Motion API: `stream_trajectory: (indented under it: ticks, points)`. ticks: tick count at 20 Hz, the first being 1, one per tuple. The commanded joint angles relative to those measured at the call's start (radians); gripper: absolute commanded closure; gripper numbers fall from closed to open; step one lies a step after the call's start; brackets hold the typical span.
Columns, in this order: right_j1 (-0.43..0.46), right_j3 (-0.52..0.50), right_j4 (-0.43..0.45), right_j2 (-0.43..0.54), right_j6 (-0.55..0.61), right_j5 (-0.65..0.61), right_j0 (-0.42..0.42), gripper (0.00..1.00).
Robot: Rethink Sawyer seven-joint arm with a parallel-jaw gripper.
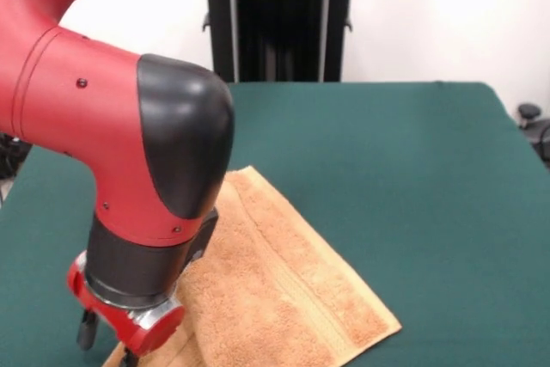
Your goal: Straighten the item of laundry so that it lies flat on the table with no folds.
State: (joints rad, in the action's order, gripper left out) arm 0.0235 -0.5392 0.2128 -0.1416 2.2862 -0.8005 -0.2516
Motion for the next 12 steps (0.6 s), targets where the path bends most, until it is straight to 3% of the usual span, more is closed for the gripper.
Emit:
stream_trajectory:
  ticks: [1, 12]
  points:
    - [0.156, -0.084, 0.127, 0.168, -0.557, 0.147, -0.122, 0.00]
    - [0.191, -0.041, 0.098, 0.255, -0.778, 0.149, -0.195, 0.00]
